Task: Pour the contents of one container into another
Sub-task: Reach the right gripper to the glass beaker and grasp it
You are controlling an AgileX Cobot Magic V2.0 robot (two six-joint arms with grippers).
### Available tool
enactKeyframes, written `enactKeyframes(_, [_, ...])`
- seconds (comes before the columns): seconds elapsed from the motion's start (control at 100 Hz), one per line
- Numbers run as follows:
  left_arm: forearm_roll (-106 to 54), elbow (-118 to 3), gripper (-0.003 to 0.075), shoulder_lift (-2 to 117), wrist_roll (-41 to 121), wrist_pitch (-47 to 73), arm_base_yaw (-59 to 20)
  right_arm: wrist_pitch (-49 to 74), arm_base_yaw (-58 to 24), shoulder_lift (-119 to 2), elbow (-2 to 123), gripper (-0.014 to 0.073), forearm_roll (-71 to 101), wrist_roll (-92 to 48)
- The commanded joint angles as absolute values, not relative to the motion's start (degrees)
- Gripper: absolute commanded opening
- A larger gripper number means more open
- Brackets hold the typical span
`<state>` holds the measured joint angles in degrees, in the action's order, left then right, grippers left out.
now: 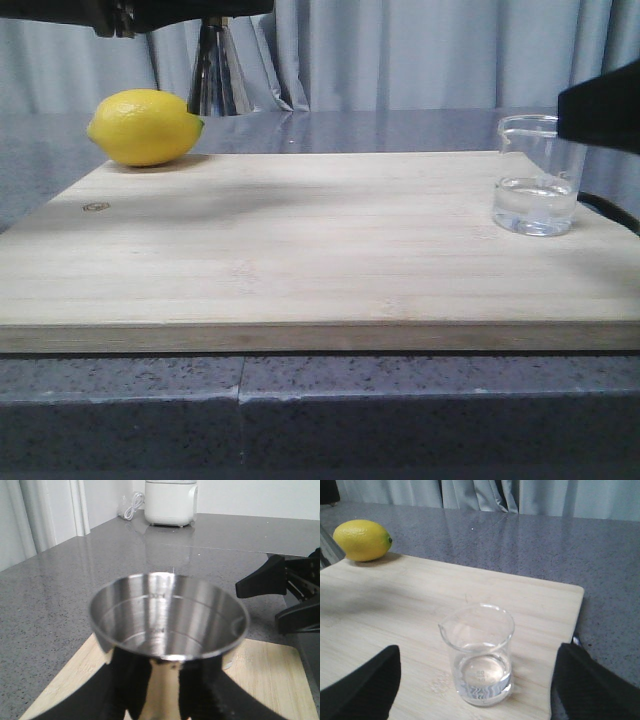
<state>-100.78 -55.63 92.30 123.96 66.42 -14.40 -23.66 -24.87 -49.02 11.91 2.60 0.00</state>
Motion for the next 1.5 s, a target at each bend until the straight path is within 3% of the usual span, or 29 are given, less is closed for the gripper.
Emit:
enactKeyframes(0.0, [-106.0, -57.5, 0.0228, 89.8, 123.5, 72.0, -15.0, -31.5, -25.0, -51.7, 12.6, 0.0566, 1.8, 0.0])
enactKeyframes(0.64, [-106.0, -57.5, 0.0228, 89.8, 123.5, 72.0, -15.0, -63.9, -25.0, -78.0, 12.6, 0.0566, -3.0, 0.0])
enactKeyframes(0.89, [-106.0, -57.5, 0.0228, 89.8, 123.5, 72.0, -15.0, -67.0, -25.0, -81.6, 12.6, 0.0559, -3.0, 0.0])
enactKeyframes(1.22, [-106.0, -57.5, 0.0228, 89.8, 123.5, 72.0, -15.0, -66.1, -25.0, -81.6, 12.6, 0.0325, -3.0, 0.0])
enactKeyframes(1.49, [-106.0, -57.5, 0.0228, 89.8, 123.5, 72.0, -15.0, -65.9, -25.0, -81.1, 12.6, 0.0302, -1.2, 0.0])
